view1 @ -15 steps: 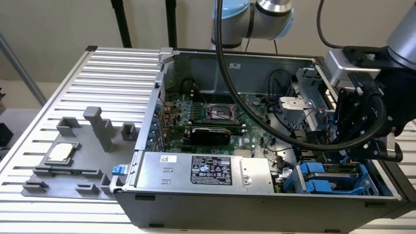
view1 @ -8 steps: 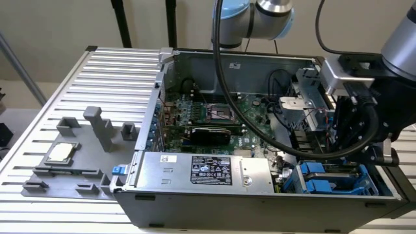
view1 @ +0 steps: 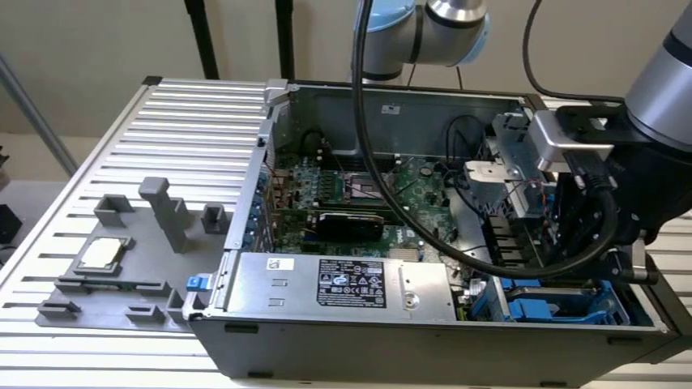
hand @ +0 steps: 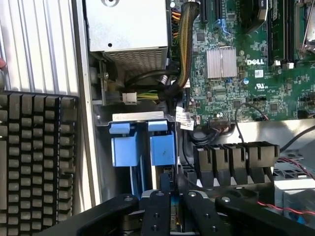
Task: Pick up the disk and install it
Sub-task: 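Insert the first disk wire, then insert the second disk wire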
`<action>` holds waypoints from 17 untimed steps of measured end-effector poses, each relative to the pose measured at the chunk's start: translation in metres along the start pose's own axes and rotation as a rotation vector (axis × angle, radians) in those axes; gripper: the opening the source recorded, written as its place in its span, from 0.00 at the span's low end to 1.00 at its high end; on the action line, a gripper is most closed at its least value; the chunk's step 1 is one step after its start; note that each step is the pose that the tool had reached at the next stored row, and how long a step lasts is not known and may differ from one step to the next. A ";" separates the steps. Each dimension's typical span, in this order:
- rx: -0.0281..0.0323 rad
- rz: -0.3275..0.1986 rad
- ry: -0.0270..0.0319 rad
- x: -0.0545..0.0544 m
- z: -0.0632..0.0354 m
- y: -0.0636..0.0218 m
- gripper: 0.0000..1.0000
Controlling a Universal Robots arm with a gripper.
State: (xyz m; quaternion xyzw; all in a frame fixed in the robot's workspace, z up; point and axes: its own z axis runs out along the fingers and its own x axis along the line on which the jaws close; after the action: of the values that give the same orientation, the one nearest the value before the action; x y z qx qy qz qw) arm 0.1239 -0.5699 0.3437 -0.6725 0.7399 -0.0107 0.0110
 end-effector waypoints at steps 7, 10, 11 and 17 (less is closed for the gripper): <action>0.0158 0.000 -0.0013 0.000 0.0020 0.0001 0.00; 0.0163 0.000 -0.0018 0.000 0.0022 0.0005 0.00; 0.0163 0.000 -0.0019 0.000 0.0023 0.0009 0.00; 0.0161 0.000 -0.0018 0.000 0.0021 0.0026 0.00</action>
State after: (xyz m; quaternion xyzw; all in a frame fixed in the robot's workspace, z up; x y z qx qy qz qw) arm 0.1213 -0.5699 0.3416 -0.6726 0.7396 -0.0161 0.0171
